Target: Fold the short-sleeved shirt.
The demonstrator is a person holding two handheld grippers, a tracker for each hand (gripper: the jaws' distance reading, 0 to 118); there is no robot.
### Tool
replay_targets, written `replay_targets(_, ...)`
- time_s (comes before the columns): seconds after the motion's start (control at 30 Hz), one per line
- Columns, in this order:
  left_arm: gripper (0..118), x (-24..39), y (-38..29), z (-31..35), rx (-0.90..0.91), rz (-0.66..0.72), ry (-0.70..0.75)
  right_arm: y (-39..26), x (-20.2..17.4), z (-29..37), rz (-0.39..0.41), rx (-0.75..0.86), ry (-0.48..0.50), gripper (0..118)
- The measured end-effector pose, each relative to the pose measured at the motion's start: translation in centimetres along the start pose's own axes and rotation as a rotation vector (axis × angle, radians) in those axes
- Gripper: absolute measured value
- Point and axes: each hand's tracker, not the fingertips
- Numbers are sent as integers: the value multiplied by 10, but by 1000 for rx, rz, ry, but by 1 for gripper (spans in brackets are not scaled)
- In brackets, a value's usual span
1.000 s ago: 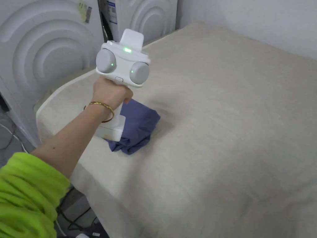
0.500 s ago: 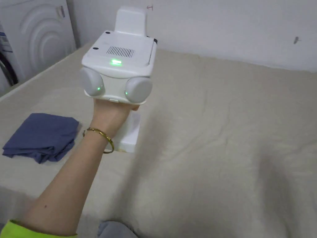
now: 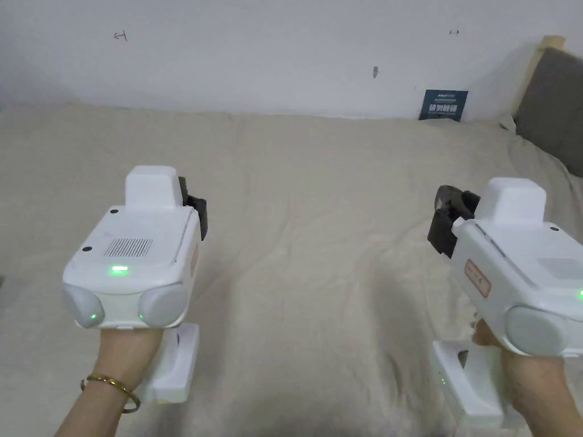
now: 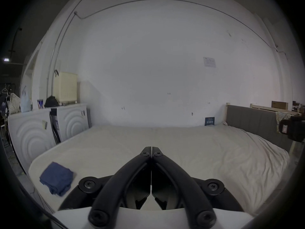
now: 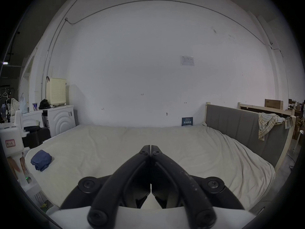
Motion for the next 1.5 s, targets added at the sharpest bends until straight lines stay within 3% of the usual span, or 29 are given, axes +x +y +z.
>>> replay_targets(0.13, 0, 2, -20, 6, -26, -14, 14, -25, 15, -9, 5, -38, -7, 2)
replay_targets(0.47, 3, -2, -32, 7, -48, -1, 45, -52, 5, -12, -10, -96, 19, 2)
replay_targets(0.53, 19, -2, -33, 7, -46, -17, 51, -49, 4, -14, -3, -93, 27, 2)
replay_targets(0.6, 62, -3, -31, 6, -46, -17, 48, -47, 1, -15, 2, -93, 32, 9)
replay_targets(0.63, 79, -6, -31, 5, -48, -9, 46, -46, 1, -16, 3, -93, 28, 21)
replay_targets(0.7, 108, -7, -30, 4, -47, 14, 54, -45, -1, -18, 5, -96, 35, 69)
replay_targets(0.77, 118, -9, -29, 4, -40, 21, 57, -44, -2, -20, 8, -99, 40, 96)
replay_targets(0.83, 118, -10, -29, 4, -33, 13, 62, -44, -5, -20, 21, -83, 39, 116)
replay_targets(0.87, 118, -10, -29, 4, -37, 4, 66, -43, -6, -21, 26, -82, 36, 118)
replay_targets(1.5, 118, -11, -31, 3, -33, -6, 68, -43, -10, -25, 22, -86, 35, 118)
